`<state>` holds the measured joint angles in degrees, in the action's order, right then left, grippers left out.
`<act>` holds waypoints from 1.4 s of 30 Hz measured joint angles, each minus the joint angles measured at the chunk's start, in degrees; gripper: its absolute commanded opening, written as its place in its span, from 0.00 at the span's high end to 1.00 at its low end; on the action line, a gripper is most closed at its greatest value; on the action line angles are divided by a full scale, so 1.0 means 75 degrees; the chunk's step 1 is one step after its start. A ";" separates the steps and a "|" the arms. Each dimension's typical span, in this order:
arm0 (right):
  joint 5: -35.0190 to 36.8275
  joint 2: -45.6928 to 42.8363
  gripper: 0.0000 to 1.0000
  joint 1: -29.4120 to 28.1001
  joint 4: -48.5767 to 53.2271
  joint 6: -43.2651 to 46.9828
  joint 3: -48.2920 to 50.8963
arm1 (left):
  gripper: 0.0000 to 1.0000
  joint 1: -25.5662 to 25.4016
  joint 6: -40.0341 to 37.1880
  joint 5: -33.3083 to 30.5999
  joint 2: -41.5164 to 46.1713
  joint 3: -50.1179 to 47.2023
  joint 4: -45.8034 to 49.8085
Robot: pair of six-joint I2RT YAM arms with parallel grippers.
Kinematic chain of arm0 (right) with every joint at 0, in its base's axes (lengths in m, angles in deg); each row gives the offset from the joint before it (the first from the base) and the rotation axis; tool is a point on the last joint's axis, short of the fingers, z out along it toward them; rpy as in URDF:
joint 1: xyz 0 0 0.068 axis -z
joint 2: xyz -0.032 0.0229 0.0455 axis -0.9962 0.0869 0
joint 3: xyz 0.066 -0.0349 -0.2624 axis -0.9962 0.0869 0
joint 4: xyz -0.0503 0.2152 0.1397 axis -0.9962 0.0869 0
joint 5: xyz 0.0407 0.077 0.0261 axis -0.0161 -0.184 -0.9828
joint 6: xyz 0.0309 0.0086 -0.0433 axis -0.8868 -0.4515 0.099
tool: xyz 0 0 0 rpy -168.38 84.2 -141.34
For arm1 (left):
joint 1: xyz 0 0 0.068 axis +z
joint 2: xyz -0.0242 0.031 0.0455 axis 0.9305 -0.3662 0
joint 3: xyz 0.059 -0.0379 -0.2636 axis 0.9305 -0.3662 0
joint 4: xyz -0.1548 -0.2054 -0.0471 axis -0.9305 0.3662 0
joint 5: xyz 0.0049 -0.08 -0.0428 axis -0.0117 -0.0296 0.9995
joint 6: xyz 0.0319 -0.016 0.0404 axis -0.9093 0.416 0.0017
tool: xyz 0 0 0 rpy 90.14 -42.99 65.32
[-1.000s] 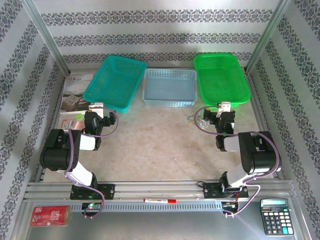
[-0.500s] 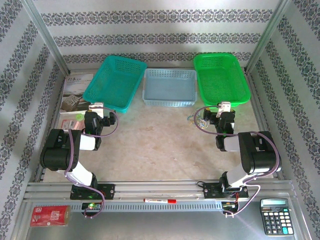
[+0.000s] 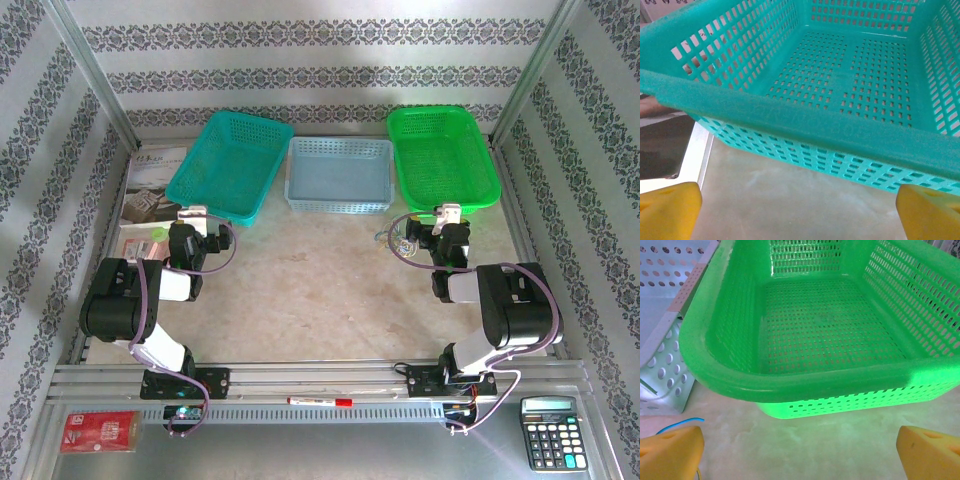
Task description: Untangle the cables
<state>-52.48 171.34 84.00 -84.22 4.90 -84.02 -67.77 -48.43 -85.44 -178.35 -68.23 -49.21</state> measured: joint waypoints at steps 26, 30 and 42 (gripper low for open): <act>-0.2186 -0.5368 0.02 0.0358 0.5397 -0.3891 -0.1719 | 0.00 -0.0309 0.3281 0.1303 0.3258 0.2847 0.5910; -0.3054 -0.5077 0.02 -0.0382 0.6239 -0.4048 -0.2340 | 0.00 -0.0615 0.3643 0.1411 0.3069 0.2836 0.6569; -0.2938 -0.4896 0.02 -0.2247 0.8140 -0.4019 -0.2570 | 0.00 -0.0819 0.4217 0.1346 0.1839 0.2719 0.6700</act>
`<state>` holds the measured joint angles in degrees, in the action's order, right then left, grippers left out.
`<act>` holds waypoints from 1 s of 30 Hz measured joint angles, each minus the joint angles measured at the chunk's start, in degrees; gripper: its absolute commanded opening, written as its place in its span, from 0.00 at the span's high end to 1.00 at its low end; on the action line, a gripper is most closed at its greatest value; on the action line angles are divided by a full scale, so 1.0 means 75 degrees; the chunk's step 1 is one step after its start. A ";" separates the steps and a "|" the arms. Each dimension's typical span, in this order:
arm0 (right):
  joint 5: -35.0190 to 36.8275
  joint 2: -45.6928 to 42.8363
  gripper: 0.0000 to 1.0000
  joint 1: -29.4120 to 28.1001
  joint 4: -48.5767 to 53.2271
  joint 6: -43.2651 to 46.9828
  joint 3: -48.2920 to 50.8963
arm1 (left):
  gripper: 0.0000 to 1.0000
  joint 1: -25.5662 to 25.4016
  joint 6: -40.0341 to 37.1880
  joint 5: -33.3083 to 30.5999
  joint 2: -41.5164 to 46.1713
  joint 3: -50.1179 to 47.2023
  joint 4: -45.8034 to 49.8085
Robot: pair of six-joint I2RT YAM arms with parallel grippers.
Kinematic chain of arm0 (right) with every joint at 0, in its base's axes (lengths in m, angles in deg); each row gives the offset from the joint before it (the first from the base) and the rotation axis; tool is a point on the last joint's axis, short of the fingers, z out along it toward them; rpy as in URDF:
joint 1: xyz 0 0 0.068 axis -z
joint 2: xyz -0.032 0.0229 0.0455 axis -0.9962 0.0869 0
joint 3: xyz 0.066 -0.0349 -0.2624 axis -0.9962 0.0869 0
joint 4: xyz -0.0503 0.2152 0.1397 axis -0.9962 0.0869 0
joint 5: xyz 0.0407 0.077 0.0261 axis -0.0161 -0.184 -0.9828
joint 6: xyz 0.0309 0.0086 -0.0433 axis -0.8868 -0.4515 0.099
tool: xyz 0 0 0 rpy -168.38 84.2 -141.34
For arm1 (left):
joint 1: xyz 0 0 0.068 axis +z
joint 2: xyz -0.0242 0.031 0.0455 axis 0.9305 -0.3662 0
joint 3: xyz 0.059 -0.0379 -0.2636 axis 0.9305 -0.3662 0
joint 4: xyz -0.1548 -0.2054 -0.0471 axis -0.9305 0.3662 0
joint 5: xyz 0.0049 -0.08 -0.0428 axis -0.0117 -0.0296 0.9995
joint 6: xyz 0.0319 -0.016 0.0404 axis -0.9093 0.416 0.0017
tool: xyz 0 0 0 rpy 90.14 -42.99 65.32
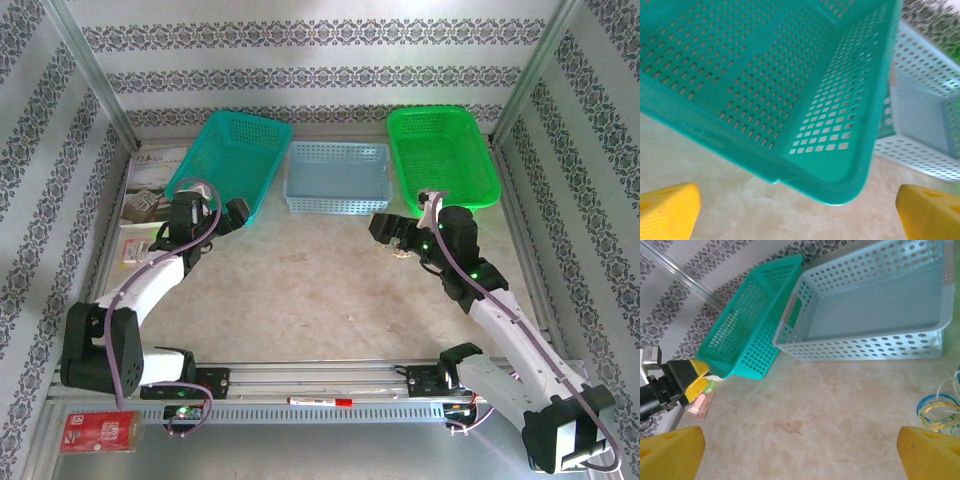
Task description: Untangle the cables
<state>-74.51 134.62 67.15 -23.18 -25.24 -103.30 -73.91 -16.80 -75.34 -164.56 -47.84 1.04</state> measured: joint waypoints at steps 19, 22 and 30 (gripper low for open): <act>0.0892 -0.0259 0.02 -0.0003 0.1434 0.0207 -0.0032 | 0.00 -0.1326 0.0210 0.0076 -0.2049 0.1571 -0.0399; 0.1198 -0.0090 0.02 -0.0003 0.1638 0.0201 -0.0163 | 0.00 -0.1443 0.0259 0.0096 -0.2040 0.1571 -0.0414; 0.1597 0.0361 0.02 0.0058 0.1798 0.0335 -0.0402 | 0.00 -0.1475 0.0542 0.0236 -0.0659 0.0673 -0.0379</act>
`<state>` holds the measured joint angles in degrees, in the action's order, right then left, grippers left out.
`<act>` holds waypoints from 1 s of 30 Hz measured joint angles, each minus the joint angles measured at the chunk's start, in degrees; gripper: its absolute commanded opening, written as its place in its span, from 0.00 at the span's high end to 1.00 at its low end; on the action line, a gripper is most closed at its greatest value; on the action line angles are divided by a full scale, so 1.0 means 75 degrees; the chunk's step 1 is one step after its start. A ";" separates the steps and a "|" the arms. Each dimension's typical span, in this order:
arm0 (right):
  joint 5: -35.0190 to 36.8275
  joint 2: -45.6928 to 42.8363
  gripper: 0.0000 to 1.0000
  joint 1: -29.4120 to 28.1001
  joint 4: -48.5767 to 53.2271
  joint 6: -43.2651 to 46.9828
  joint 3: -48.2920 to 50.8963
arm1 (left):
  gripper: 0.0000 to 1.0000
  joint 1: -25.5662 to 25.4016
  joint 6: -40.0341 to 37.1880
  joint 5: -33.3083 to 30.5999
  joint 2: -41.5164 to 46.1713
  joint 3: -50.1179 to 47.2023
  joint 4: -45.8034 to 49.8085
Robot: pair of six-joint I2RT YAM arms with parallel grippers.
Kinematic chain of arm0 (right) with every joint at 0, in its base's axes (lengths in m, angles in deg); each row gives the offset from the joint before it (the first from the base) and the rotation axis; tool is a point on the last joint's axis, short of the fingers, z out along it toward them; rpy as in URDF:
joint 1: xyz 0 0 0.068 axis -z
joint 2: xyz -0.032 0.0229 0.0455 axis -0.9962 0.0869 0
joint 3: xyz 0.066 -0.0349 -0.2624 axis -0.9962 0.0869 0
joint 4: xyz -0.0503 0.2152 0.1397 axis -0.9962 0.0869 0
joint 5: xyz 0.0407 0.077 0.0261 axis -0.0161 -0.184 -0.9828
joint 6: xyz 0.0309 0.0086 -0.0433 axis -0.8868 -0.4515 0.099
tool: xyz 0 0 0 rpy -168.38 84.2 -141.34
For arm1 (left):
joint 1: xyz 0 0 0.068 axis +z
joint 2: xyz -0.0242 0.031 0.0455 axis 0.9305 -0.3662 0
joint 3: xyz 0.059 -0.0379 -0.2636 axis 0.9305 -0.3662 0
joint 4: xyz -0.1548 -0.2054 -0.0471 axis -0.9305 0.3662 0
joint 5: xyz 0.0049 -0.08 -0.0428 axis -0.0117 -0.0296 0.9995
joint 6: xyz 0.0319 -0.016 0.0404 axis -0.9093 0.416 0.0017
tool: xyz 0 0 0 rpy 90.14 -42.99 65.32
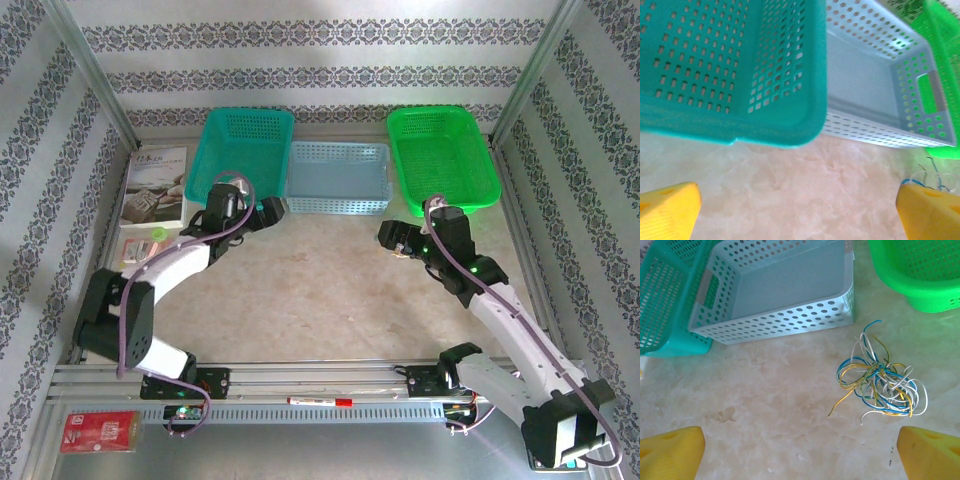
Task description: Untangle the cables
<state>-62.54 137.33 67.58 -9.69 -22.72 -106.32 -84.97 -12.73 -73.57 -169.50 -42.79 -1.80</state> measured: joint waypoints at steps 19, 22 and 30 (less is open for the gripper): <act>-0.0388 0.3824 0.02 0.1358 -0.1612 0.0871 -0.0154 | 0.00 -0.0629 0.0973 0.0131 0.3864 -0.1513 0.0548; -0.0621 0.4252 0.04 0.1355 -0.2011 0.0912 -0.0230 | 0.00 -0.0731 0.1052 0.0070 0.3995 -0.1577 0.0580; -0.1064 0.4814 0.12 0.0417 -0.2445 0.1014 -0.0318 | 0.00 -0.0962 0.1186 -0.0061 0.3850 -0.1609 0.0597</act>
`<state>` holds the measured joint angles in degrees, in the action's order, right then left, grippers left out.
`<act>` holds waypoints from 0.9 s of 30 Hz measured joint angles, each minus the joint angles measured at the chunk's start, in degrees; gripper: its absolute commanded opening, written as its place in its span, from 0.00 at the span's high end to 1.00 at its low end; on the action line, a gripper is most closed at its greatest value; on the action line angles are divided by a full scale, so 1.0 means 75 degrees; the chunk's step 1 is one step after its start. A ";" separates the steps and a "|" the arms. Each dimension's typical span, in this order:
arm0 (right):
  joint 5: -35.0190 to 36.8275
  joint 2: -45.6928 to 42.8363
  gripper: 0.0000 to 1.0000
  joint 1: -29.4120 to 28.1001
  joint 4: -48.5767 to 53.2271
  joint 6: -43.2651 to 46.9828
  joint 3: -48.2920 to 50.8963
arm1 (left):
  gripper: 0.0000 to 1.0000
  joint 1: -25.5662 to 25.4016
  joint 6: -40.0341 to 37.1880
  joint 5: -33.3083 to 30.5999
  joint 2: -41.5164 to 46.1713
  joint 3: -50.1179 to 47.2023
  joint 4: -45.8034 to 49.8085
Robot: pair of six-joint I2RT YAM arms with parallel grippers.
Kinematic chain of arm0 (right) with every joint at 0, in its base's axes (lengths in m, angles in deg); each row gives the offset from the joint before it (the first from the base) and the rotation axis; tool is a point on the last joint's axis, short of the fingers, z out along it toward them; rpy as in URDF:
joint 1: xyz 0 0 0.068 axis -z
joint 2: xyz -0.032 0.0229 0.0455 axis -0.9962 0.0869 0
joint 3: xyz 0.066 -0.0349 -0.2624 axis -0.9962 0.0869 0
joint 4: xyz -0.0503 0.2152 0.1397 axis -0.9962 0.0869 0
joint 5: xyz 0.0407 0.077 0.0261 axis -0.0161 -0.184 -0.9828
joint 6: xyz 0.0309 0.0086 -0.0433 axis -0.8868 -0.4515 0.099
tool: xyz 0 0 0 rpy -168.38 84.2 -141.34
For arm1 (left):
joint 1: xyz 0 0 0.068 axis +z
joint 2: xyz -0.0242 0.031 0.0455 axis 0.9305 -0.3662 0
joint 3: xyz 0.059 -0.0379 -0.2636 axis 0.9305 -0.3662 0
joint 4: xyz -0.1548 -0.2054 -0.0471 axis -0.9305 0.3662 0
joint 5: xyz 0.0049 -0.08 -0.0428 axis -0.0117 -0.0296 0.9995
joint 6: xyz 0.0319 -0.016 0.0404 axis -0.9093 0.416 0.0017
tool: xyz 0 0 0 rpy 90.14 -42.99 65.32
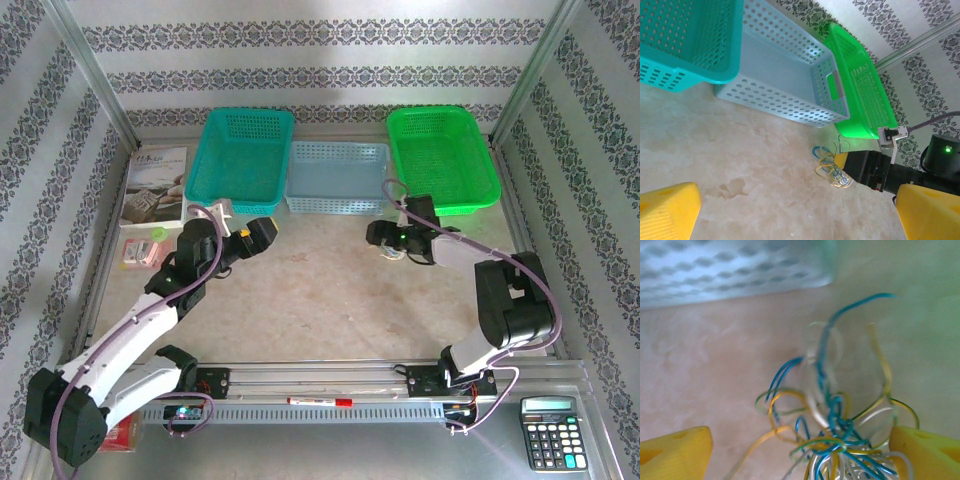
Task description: Untangle the cables
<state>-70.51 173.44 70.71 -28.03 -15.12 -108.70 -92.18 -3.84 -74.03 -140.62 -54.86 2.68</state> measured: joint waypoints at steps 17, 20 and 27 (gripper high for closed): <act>0.0516 -0.3319 0.09 -0.2582 -0.0020 -0.1151 0.0877 | 0.00 -0.0248 0.0131 -0.0119 -0.0300 -0.0221 -0.0361; 0.0516 -0.3450 0.12 -0.1920 0.0192 -0.1247 0.0889 | 0.00 -0.0248 0.0187 -0.0085 -0.0300 -0.0323 -0.0498; 0.0393 -0.3509 0.19 -0.1521 0.0408 -0.1539 0.1542 | 0.00 -0.0254 0.0306 0.0038 -0.0233 -0.0353 -0.0580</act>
<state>-67.56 147.12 59.30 -24.97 -26.66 -97.14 -94.08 -1.54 -73.75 -142.37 -57.50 -1.67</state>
